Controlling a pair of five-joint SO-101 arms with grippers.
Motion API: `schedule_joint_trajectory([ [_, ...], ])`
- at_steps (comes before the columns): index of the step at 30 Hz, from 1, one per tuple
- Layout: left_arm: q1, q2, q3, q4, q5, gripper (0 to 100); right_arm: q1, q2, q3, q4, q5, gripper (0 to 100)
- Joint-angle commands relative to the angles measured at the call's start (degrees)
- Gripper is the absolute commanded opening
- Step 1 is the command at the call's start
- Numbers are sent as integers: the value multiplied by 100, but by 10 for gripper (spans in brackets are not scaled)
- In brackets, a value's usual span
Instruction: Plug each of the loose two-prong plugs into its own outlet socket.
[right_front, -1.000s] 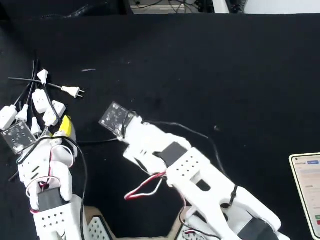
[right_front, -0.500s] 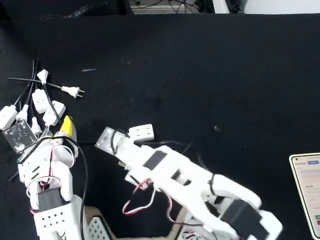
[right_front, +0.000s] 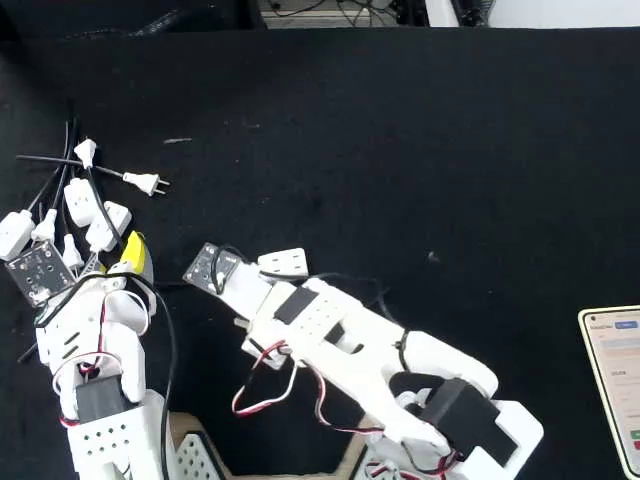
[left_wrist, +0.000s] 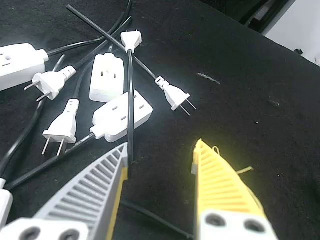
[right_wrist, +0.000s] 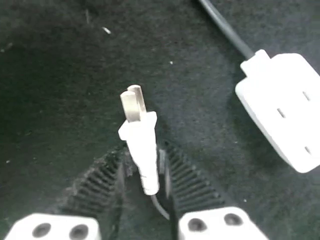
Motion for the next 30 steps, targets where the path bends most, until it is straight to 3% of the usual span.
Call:
schedule_joint_trajectory([
  [1,4,-62,-365,-53,-62,216,-105,-163,-259,-9,62,11],
  [7,66,-62,-338,-44,-70,216,-105,-1191,-268,158,396,10],
  [10,198,-62,-347,-44,-70,216,-26,-1508,-127,-484,343,11],
  [13,400,-62,-409,141,-70,216,176,-1376,-13,-1380,114,11],
  [19,611,-62,-734,571,-70,216,492,-1051,13,-2119,-431,11],
  [25,1051,-62,-760,545,-79,216,484,-884,31,-2347,-448,11],
  [30,1596,-62,-875,563,-721,216,237,-884,101,-2330,-422,11],
])
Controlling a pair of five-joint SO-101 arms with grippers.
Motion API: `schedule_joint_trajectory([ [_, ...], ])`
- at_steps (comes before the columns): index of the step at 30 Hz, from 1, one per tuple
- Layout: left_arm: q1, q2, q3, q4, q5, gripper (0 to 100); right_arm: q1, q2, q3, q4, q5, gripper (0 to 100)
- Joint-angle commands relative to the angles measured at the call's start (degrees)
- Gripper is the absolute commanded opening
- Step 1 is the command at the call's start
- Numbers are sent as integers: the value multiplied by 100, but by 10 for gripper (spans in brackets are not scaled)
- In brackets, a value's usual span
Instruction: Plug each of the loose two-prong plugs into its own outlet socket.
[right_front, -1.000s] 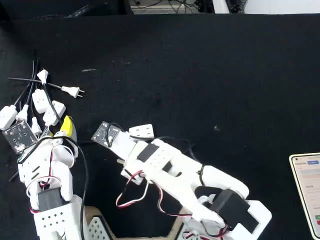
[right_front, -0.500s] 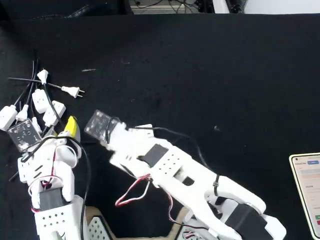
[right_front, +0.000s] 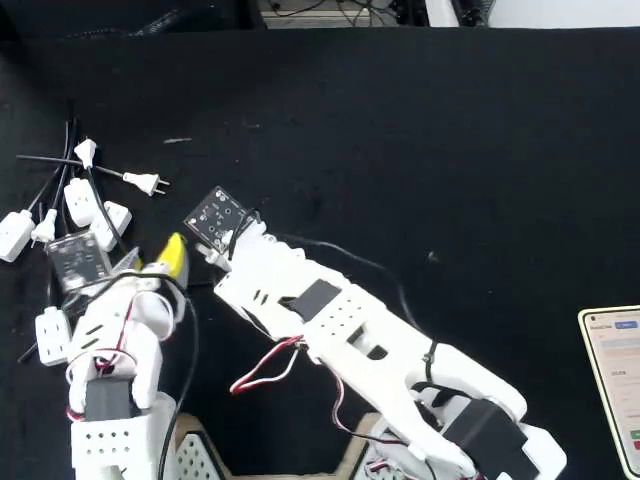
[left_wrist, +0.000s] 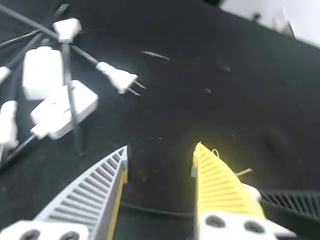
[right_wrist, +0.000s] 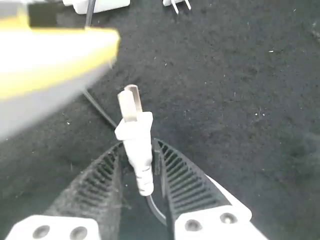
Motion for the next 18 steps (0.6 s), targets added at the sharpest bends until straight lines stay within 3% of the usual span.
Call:
schedule_joint_trajectory([
  [1,303,-53,-470,18,-360,216,-176,13,66,-158,-9,11],
  [11,356,-53,-286,-9,-422,216,-246,-31,75,-149,-44,11],
  [18,356,-53,66,-448,-765,216,-255,-1068,286,316,-88,11],
])
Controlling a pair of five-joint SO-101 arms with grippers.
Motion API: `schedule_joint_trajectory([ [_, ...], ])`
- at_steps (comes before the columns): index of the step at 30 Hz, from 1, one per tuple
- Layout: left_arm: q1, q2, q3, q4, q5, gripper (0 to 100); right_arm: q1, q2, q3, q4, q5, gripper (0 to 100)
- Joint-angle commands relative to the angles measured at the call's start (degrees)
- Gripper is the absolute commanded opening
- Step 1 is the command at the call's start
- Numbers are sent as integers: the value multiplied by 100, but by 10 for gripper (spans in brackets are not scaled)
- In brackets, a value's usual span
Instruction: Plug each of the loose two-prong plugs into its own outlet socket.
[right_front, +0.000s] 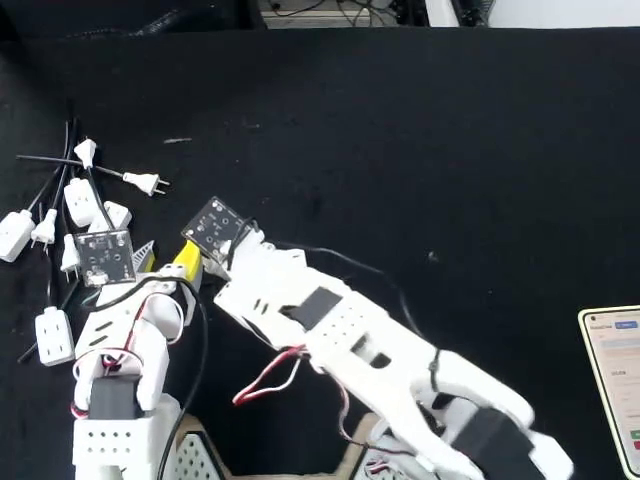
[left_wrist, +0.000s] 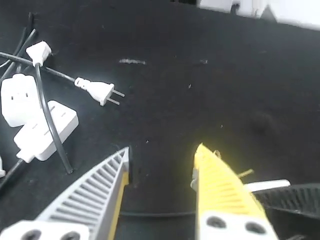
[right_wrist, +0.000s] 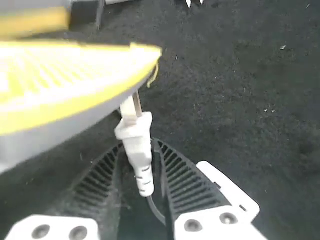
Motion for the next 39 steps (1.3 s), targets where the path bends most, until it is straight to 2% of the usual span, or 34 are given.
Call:
schedule_joint_trajectory([
  [1,75,-35,-31,-202,-123,216,-114,-760,92,149,-185,11],
  [10,75,-35,-22,-176,-123,216,-123,-1200,303,141,-308,11],
  [16,84,-35,101,-211,-132,216,-440,-1218,330,53,-308,11],
  [21,84,-35,171,-176,-141,216,-422,-1226,576,-316,-308,11],
  [25,180,-26,207,-167,-158,216,-422,-1235,567,-316,-316,11],
  [29,295,-26,286,-185,-220,216,-413,-1235,549,-316,-668,11],
  [39,295,-26,321,-185,-220,216,-404,-1235,541,-334,-712,11],
])
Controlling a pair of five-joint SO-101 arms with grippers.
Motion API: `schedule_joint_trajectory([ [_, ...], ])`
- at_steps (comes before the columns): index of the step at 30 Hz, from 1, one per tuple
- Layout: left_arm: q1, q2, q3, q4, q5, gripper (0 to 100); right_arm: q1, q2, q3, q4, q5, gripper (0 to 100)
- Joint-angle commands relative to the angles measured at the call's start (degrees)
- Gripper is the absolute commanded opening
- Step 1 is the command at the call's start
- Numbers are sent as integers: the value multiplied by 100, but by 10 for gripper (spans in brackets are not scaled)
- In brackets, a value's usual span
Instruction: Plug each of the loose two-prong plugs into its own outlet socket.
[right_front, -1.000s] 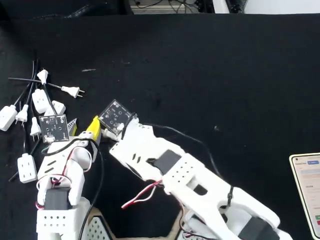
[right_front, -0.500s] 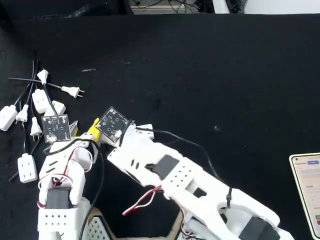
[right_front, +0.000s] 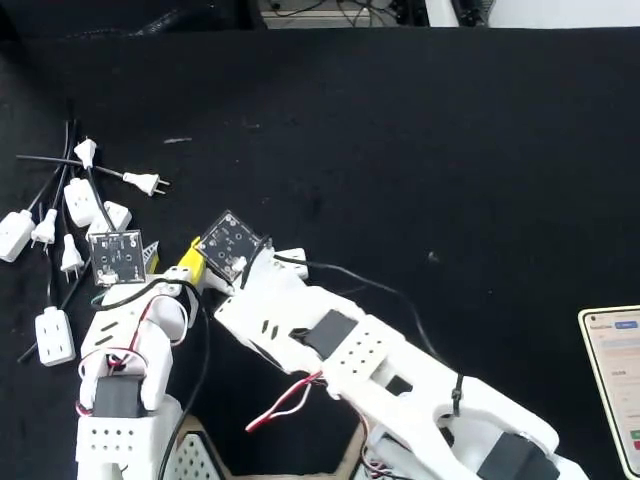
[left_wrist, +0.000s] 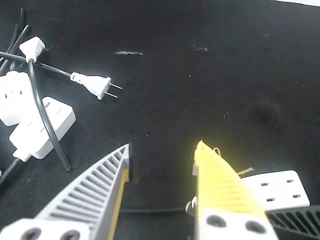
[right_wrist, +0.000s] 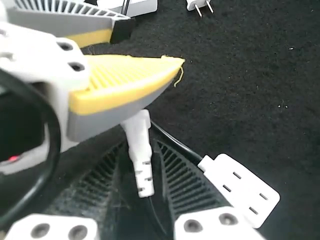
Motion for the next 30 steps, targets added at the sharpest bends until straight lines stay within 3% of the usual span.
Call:
schedule_joint_trajectory([
  [1,136,18,-4,-35,-79,216,-88,-321,-101,-220,-53,11],
  [11,136,18,4,-53,-79,216,-88,-1182,268,-220,-167,11],
  [30,505,26,4,62,-79,216,334,-1200,435,-527,-554,11],
])
